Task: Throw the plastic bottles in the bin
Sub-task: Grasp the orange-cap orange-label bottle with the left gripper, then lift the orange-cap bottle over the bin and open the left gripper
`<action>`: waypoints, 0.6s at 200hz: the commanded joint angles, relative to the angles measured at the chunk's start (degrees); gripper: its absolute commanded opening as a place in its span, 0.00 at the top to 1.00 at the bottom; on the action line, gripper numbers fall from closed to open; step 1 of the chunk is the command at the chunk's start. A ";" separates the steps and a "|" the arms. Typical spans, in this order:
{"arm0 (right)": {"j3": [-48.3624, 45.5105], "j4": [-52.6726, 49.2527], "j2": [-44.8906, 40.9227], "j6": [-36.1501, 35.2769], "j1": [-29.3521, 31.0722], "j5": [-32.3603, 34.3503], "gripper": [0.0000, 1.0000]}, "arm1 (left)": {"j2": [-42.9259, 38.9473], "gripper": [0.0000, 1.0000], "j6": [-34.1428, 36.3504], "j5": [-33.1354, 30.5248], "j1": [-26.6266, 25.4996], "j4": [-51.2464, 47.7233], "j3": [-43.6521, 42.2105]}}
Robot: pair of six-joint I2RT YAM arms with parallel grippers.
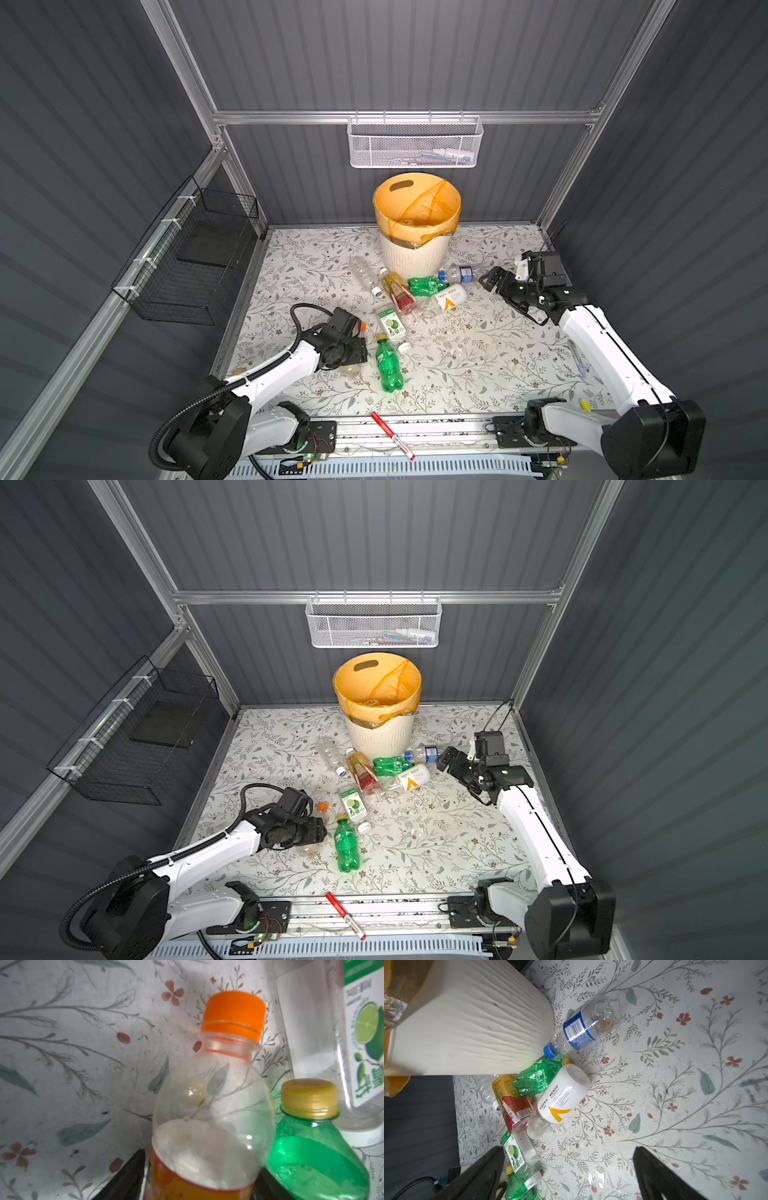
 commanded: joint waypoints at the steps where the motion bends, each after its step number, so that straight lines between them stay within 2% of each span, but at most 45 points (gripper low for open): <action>1: -1.45 1.64 0.82 0.27 -0.37 -1.27 0.01 | -0.31 0.31 -2.58 -1.89 -0.34 0.85 -1.60; 85: -7.17 6.03 4.42 1.69 -0.68 -3.63 0.02 | -4.22 0.41 -4.15 -5.21 -0.26 -0.14 -1.17; 102: -7.80 6.71 4.71 1.83 -0.64 -5.92 0.02 | -6.05 0.42 -2.37 -8.55 -0.04 -4.60 5.49; 120: -7.83 6.94 4.34 1.87 -0.63 -5.89 0.01 | -5.46 0.42 4.02 -11.88 1.39 -8.82 20.42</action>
